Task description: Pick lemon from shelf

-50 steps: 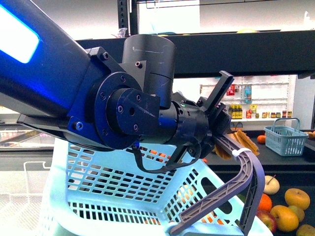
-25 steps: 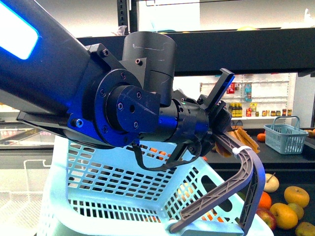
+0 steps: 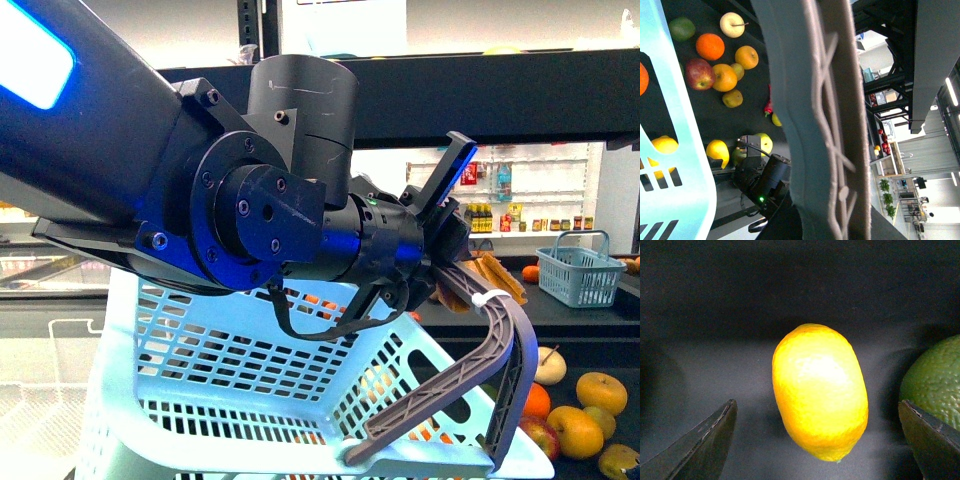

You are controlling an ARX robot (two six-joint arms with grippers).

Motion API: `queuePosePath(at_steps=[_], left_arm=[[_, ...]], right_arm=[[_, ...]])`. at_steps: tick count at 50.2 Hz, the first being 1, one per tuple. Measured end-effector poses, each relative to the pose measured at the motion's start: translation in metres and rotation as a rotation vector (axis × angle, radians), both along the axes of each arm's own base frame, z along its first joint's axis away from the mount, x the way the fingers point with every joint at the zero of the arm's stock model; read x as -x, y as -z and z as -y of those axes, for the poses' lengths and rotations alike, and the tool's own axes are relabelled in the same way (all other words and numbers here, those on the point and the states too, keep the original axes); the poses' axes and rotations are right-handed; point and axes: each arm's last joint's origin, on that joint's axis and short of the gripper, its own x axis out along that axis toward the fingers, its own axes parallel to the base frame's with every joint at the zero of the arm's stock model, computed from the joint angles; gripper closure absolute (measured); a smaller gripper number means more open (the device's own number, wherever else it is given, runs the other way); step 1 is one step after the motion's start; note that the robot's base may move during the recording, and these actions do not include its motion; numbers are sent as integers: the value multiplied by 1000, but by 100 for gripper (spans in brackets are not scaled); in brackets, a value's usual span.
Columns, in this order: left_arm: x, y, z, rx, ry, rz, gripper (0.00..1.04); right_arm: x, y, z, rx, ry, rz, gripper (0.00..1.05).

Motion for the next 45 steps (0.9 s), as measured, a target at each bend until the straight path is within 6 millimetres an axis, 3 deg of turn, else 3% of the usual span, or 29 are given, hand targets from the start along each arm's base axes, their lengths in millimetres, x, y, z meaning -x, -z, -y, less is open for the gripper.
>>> queuePosePath(at_steps=[34, 45], left_arm=[[0, 0, 0, 0, 0, 0, 97], [0, 0, 0, 0, 0, 0, 97]], right_arm=[[-16, 32, 3, -52, 54, -7, 8], [-16, 32, 4, -50, 63, 4, 36]])
